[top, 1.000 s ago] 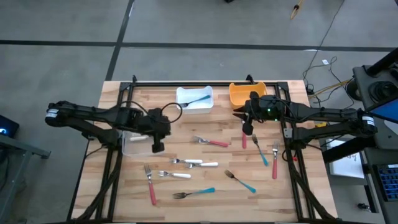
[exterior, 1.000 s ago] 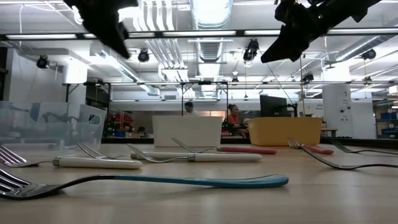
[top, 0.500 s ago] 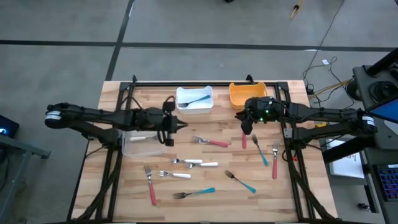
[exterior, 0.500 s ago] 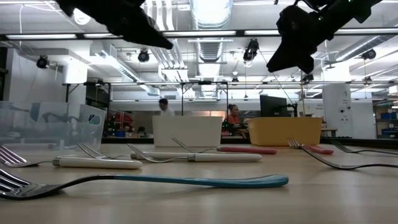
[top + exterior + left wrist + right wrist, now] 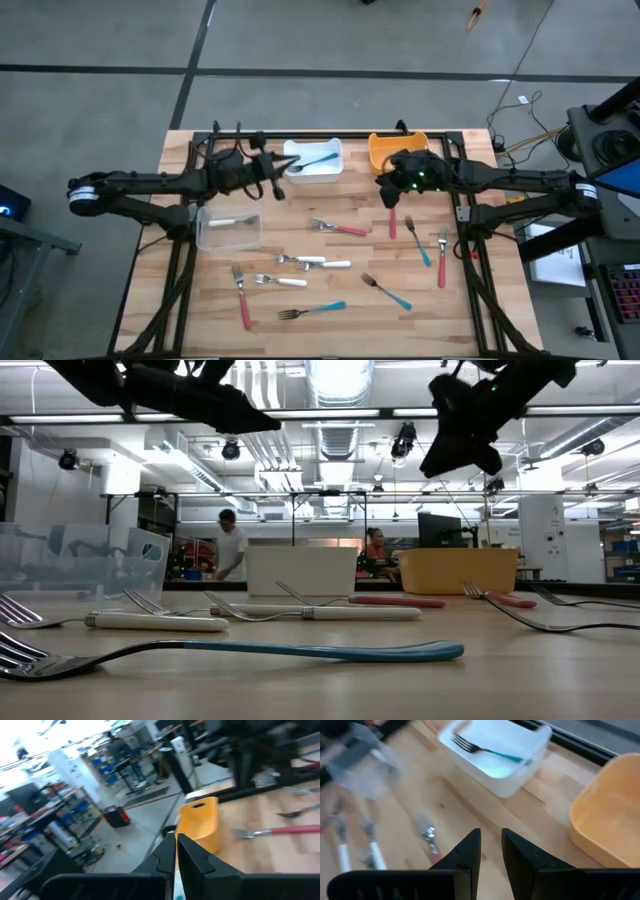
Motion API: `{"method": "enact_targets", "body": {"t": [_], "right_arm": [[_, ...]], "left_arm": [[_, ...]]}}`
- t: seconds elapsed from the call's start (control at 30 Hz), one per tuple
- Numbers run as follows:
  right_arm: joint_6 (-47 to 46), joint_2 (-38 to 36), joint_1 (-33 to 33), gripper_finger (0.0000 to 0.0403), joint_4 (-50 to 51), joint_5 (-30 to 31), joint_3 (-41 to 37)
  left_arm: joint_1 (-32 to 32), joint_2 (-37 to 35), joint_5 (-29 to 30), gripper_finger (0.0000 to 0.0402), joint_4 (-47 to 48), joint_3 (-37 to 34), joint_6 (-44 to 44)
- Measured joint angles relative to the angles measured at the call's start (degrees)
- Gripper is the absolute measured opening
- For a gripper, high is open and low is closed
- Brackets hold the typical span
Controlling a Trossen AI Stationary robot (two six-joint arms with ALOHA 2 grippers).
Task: Sort silverware by color (type)
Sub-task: Put the pink fork into the yellow bin
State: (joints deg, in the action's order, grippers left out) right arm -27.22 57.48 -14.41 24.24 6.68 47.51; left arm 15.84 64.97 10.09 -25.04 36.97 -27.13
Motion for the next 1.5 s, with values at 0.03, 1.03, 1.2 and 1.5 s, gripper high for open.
{"method": "enact_targets", "body": {"t": [0.03, 1.03, 1.2, 1.5], "right_arm": [[0.0, 1.35, -0.59, 0.0068, 1.35, 0.19, 0.96], [-8.99, 27.24, -8.3, 0.0068, 40.2, -21.36, 8.99], [-10.53, 25.96, -7.53, 0.0074, 40.16, -27.92, 5.47], [-11.04, 25.24, -7.48, 0.0152, 39.39, -29.57, 1.71]], "left_arm": [[0.97, -0.07, 0.0, 0.0, 0.0, 0.34, 0.26], [26.08, -0.45, -0.24, 0.0, 1.36, 3.48, -4.87], [29.07, -0.37, -1.73, 0.0, 1.43, 6.78, -8.49], [35.56, -0.05, -1.9, 0.0, 0.94, 10.68, -12.45]]}}
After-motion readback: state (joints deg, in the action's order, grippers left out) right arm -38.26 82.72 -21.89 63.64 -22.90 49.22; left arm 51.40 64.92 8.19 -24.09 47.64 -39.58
